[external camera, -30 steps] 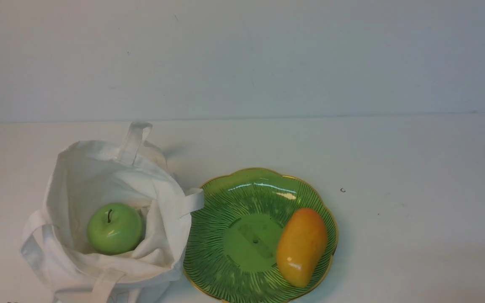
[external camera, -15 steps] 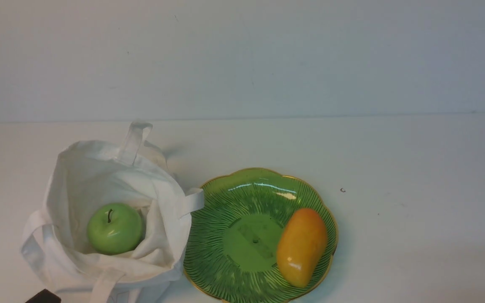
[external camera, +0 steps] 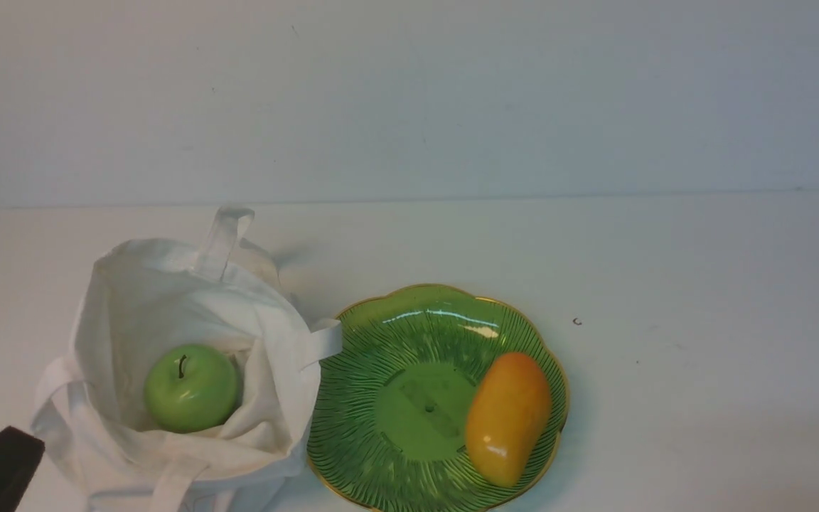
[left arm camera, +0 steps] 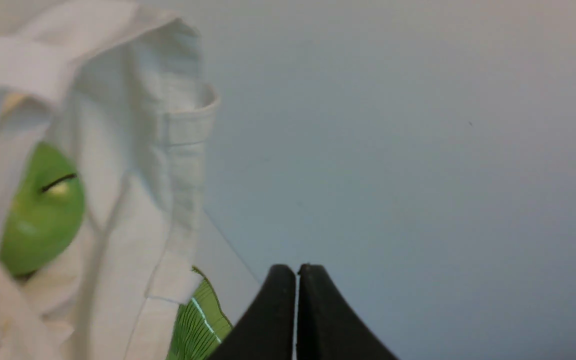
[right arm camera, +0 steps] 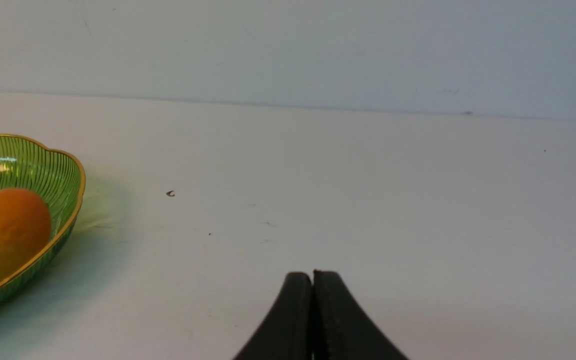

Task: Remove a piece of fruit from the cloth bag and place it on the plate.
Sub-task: Use the left arm to grab an apple from the bag

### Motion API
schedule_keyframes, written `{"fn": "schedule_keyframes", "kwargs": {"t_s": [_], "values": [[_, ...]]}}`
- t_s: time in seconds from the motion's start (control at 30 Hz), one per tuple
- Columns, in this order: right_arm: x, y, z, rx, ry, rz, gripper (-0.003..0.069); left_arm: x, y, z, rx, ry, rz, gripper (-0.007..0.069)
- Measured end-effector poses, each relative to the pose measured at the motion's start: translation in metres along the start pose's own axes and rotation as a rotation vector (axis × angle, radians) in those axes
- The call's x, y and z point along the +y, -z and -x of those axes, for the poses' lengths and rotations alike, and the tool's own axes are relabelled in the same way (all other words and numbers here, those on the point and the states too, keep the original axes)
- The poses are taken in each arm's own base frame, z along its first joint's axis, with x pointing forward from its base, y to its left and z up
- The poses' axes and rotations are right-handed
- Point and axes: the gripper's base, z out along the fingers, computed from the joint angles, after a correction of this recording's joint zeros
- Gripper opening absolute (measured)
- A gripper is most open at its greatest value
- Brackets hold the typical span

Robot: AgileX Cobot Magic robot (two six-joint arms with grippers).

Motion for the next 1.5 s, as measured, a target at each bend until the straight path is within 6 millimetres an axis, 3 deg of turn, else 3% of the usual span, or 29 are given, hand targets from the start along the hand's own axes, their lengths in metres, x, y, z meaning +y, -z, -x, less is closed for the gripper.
{"fn": "schedule_keyframes", "kwargs": {"t_s": [0.1,0.17,0.2,0.23,0.33,0.37,0.43,0.67,0.93,1.17,1.3,1.5], "values": [[0.000,0.000,0.000,0.000,0.000,0.000,-0.0015,-0.033,-0.017,0.011,0.199,-0.224,0.057,-0.0008],[0.000,0.000,0.000,0.000,0.000,0.000,-0.0015,-0.042,-0.037,0.015,0.376,-0.338,0.139,-0.0008],[0.000,0.000,0.000,0.000,0.000,0.000,-0.0015,-0.043,-0.056,0.018,0.520,-0.416,0.220,-0.0008],[0.000,0.000,0.000,0.000,0.000,0.000,-0.0015,-0.042,-0.055,0.017,0.535,-0.418,0.220,-0.0008],[0.000,0.000,0.000,0.000,0.000,0.000,-0.0015,-0.025,-0.108,0.024,0.937,-0.587,0.448,-0.0008],[0.000,0.000,0.000,0.000,0.000,0.000,-0.0015,-0.024,-0.111,0.025,0.945,-0.594,0.457,-0.0008],[0.000,0.000,0.000,0.000,0.000,0.000,-0.0015,-0.012,-0.143,0.030,1.109,-0.649,0.543,-0.0008],[0.000,0.000,0.000,0.000,0.000,0.000,-0.0015,-0.005,-0.214,0.024,1.247,-0.774,0.585,-0.0008],[0.000,0.000,0.000,0.000,0.000,0.000,-0.0015,0.004,-0.233,0.010,1.267,-0.849,0.715,0.0050],[0.000,0.000,0.000,0.000,0.000,0.000,-0.0015,0.013,-0.245,0.007,1.221,-0.908,0.716,0.0270],[0.000,0.000,0.000,0.000,0.000,0.000,-0.0015,0.019,-0.252,0.004,1.198,-0.927,0.702,0.0461],[0.000,0.000,0.000,0.000,0.000,0.000,-0.0015,0.036,-0.260,0.000,1.223,-1.012,0.731,0.0629]]}}
